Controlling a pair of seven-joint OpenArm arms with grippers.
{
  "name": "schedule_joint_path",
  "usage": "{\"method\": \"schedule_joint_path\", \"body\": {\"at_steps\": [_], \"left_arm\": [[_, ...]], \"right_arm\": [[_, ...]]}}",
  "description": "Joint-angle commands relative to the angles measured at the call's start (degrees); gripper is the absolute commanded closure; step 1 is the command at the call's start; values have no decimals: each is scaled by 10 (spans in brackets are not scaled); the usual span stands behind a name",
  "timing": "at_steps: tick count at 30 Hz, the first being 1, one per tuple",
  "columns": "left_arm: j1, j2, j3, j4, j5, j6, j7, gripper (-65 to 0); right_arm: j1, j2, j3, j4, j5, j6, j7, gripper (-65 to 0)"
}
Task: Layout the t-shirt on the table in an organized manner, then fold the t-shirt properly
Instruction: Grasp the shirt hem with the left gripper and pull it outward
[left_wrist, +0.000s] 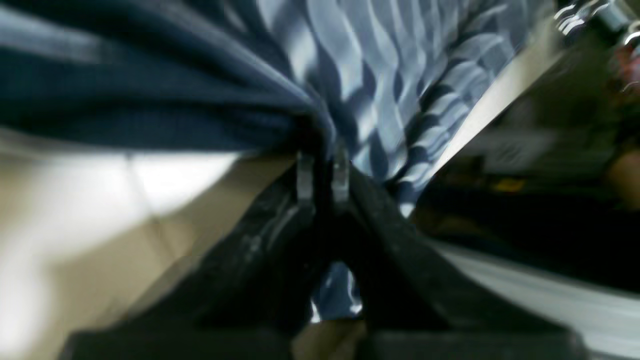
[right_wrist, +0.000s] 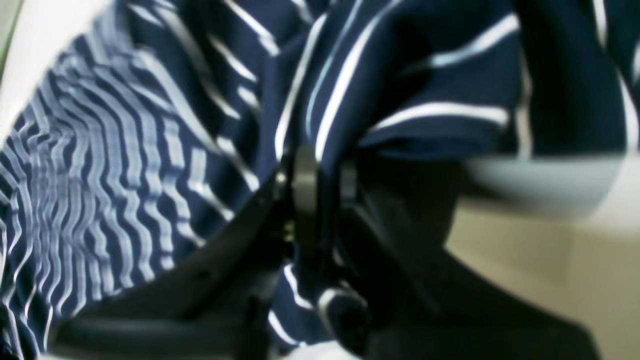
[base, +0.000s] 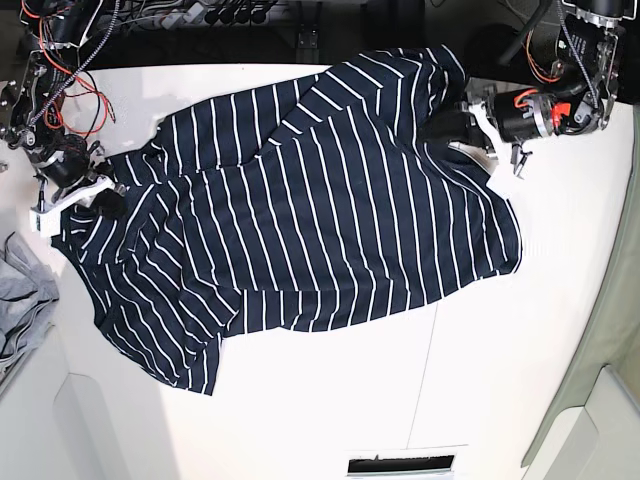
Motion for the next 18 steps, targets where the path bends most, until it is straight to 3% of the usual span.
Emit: {"method": "schedule_joint_path", "body": {"at_steps": [1,4,11,18], "left_arm": [[-5,-12,-4,29,-31,-5,0,0],[-3,-21,-4,116,-36,-5,13,0],[-3,-23,-16,334,-59,-5,11,0],[2,-20,-140,476,-100,-5,20,0]], "right_arm": [[6,8,10,29,16,7,-4,0],[-17,9,32,101,49,7,-42,0],[-120,28,83,290,119,7,-70,0],[-202,41,202,447,179,8,-78,0]]}}
